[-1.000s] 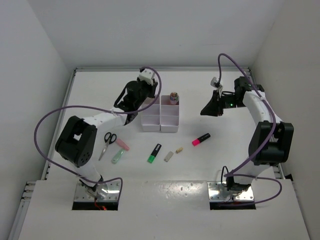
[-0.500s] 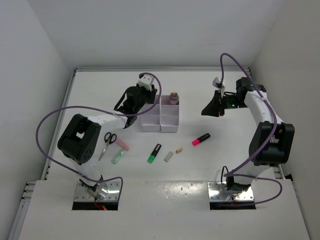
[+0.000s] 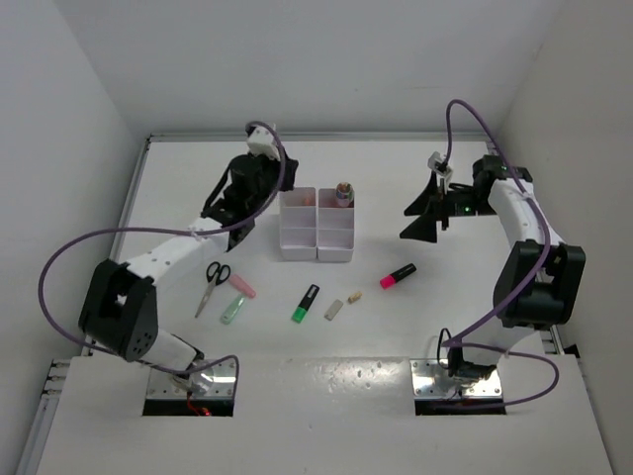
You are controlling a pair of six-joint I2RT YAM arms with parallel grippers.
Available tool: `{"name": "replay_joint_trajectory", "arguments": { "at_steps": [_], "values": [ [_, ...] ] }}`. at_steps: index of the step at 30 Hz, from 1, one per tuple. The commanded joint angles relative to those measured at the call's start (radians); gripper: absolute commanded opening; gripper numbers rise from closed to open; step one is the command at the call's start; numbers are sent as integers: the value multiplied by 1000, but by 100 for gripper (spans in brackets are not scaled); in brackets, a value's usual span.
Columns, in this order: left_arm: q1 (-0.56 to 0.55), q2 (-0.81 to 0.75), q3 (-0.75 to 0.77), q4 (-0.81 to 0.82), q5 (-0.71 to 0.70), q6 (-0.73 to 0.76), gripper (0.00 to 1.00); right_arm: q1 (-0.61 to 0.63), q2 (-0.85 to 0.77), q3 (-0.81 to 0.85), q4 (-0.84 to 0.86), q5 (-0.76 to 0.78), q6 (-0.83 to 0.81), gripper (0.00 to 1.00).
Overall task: Sort the stationery into containers
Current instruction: Place the pen in the storage box, then pick up the pen from the center of the board.
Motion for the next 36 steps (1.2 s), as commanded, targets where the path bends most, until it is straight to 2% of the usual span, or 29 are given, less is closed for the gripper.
{"name": "replay_joint_trajectory", "arguments": {
  "at_steps": [1,2,3,4,5,6,8,9,10,11,13,14,17,18,20,24,28,36],
  "values": [
    [44,-118,127,-493,-133,-283,27,-17,39,113,-158,-96,-36,100],
    [53,-143,118,-571,-147,-399,37,-17,70,147,-213,-80,-111,92],
    [62,-173,51,-625,-162,-458,47,-6,94,175,-245,-64,-128,72],
    [73,-254,-2,-648,-144,-489,58,-6,132,219,-301,-64,-150,47],
    [84,-301,-61,-668,-144,-578,65,-6,142,233,-311,-64,-159,0],
    [84,-344,-163,-689,-165,-633,67,-6,142,234,-311,-64,-159,0],
    [93,-429,-225,-790,-175,-768,69,-6,105,221,-285,-43,-159,0],
    [93,-445,-256,-841,-175,-807,69,-6,87,199,-268,-43,-141,10],
    [93,-457,-268,-884,-187,-839,69,-6,70,186,-247,-43,-126,26],
    [78,-468,-282,-965,-198,-885,69,-6,30,174,-180,-31,-98,60],
    [52,-479,-314,-1024,-219,-979,71,-6,-19,119,-86,-18,17,89],
    [40,-479,-314,-1036,-230,-996,73,-6,-45,71,30,3,64,95],
    [39,-451,-328,-1036,-262,-1022,73,-6,-137,-2,248,43,264,95],
    [39,-432,-328,-1054,-273,-1054,73,-6,-152,-32,273,52,310,89],
    [39,-349,-328,-1055,-273,-1065,66,-6,-162,-32,282,52,310,84],
    [39,-205,-305,-1079,-255,-1083,63,-6,-137,-23,258,52,310,74],
    [39,-131,-258,-1079,-264,-1083,54,-6,-114,-23,238,52,298,73],
    [52,-53,-201,-1070,-301,-1074,56,-6,-125,-33,247,43,289,73]
  ]
}}
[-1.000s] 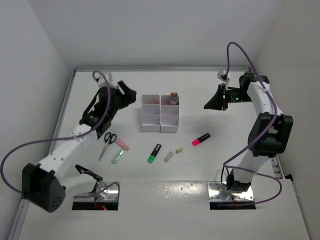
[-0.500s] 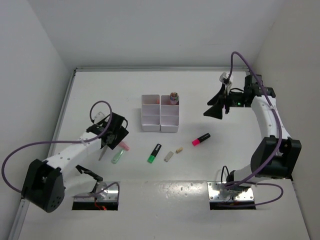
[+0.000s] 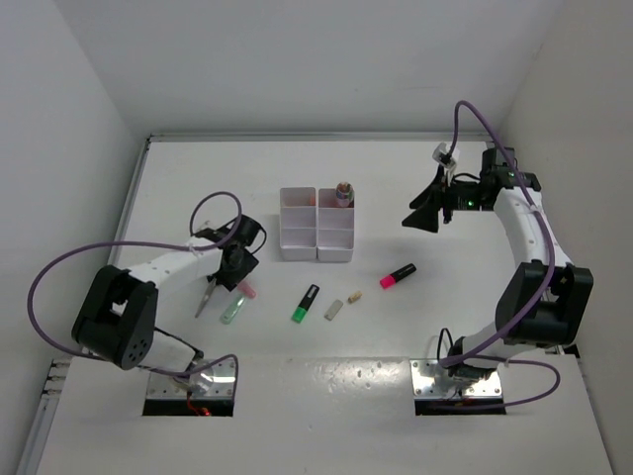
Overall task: Sort the stationery into containers
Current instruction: Pick up the pen from the center of the board.
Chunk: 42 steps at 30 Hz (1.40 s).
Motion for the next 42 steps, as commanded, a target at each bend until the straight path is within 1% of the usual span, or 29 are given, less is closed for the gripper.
{"name": "replay_joint_trajectory", "arguments": {
  "at_steps": [1,3,9,13,17,22,25,26,28,29,31,32,34,36,37,38,39,40,41,42],
  "values": [
    [14,39,42,-2,-29,-1,56,1,-12,-1,22,-24,1,73],
    [25,71,42,-2,-29,-1,59,-8,-21,-1,22,-24,1,73],
    [34,71,42,-2,-20,19,60,-17,-30,-20,22,-24,1,73],
    [52,71,42,-2,-20,19,60,-17,-21,-20,22,-42,-8,73],
    [52,132,42,8,-11,29,59,-26,-21,-11,11,-42,-17,73],
    [52,155,51,21,-1,39,51,-36,-21,-11,11,-52,-17,73],
    [52,168,51,21,-1,48,41,-36,-21,-11,2,-52,-27,73],
    [52,168,51,21,-1,48,36,-36,-21,-11,2,-52,-27,73],
    [52,177,62,21,8,57,30,-45,-21,-11,-7,-61,-36,73],
    [52,177,62,21,17,57,24,-45,-21,-11,-7,-61,-36,73],
    [52,151,73,21,34,86,16,-45,-21,-11,-7,-61,-36,73],
    [52,134,93,21,43,100,10,-45,-21,-11,-17,-61,-36,73],
    [20,73,134,21,57,160,6,-45,-21,-11,-17,-61,-45,73],
    [-23,37,228,21,57,219,1,-45,-21,-11,-17,-61,-45,73],
    [-35,27,266,21,45,270,0,-45,-21,-11,-26,-61,-54,73],
    [-44,14,335,21,22,290,0,-45,-12,-11,-26,-61,-54,66],
    [-53,14,366,21,8,307,0,-45,-12,1,-58,-61,-71,50],
    [-67,14,398,21,-9,328,0,-45,11,10,-76,-70,-89,3],
    [-67,31,450,31,-20,344,0,-45,11,10,-86,-70,-99,0],
    [-78,45,476,44,-20,344,0,-45,27,22,-110,-70,-108,0]
  ]
}}
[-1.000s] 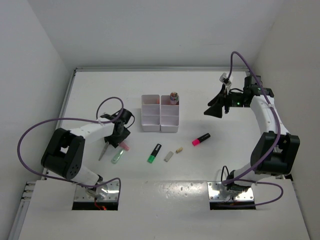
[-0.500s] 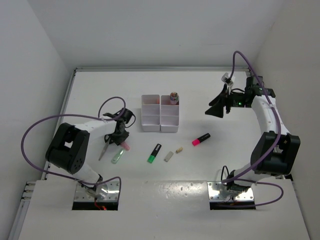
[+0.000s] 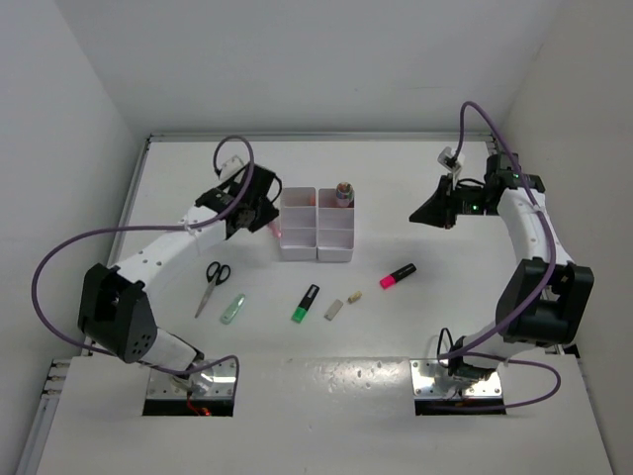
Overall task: Sort the stationery into containers
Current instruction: Pick up the pen from the center of the board, then place the pen in the storage box.
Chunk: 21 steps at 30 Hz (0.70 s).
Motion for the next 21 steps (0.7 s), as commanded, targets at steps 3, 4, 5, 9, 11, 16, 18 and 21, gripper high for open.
{"name": "replay_joint_trajectory", "arguments": {
  "at_steps": [3,4,5,9,11,16,18,21],
  "values": [
    [-50,35,168,84,-75,144,0,-5,35,49,-68,-47,-69,37],
    [-70,67,179,147,-75,170,0,-5,35,49,-79,-47,-79,56],
    [-79,81,190,184,-89,258,0,-5,35,49,-79,-47,-89,60],
    [-116,115,149,391,34,510,0,-5,35,49,-79,-56,-114,60],
    [-125,87,83,586,118,654,0,-5,35,49,-91,-65,-126,60],
    [-134,-17,-146,932,233,836,1,-5,66,58,-142,-66,-184,60],
    [-134,-28,-158,945,266,868,1,-5,75,58,-156,-75,-198,60],
    [-134,-8,-158,945,290,934,2,-5,95,68,-180,-84,-235,60]
  ]
}}
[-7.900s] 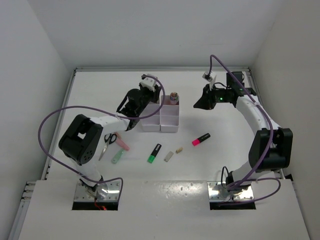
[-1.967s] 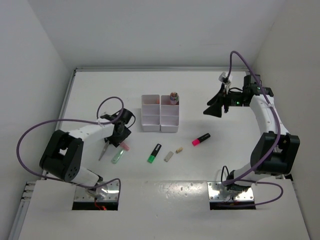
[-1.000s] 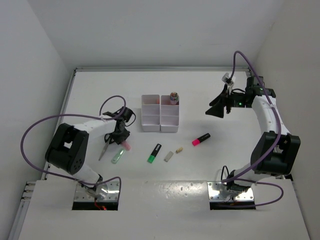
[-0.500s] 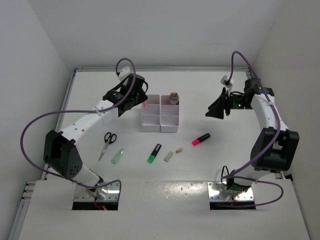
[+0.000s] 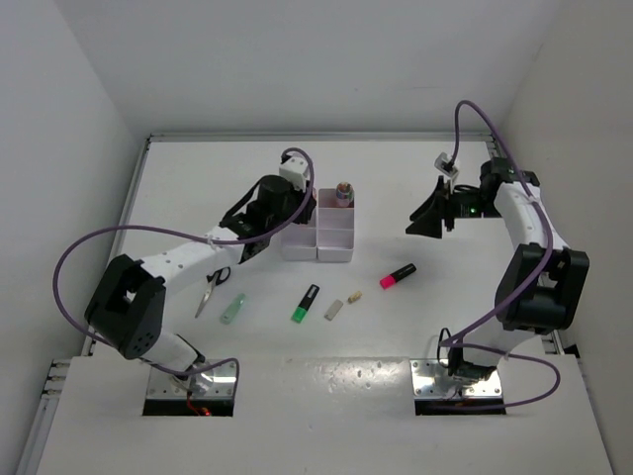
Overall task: Sort the stationery into containers
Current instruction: Place the pen in the storage box.
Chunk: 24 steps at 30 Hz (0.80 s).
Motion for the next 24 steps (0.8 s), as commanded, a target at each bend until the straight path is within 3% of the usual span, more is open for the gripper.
{"name": "replay_joint_trajectory", "arguments": {
  "at_steps": [1,10,16,24],
  "values": [
    [-5,-41,16,167,71,152,2,-5,16,54,-46,-58,-87,60],
    [-5,14,-6,212,71,244,4,-14,25,63,-104,-67,-137,60],
    [15,34,14,118,80,312,10,-14,36,63,-125,-76,-157,61],
    [66,54,-32,104,100,341,10,-14,54,82,-159,-76,-187,61]
  ]
}}
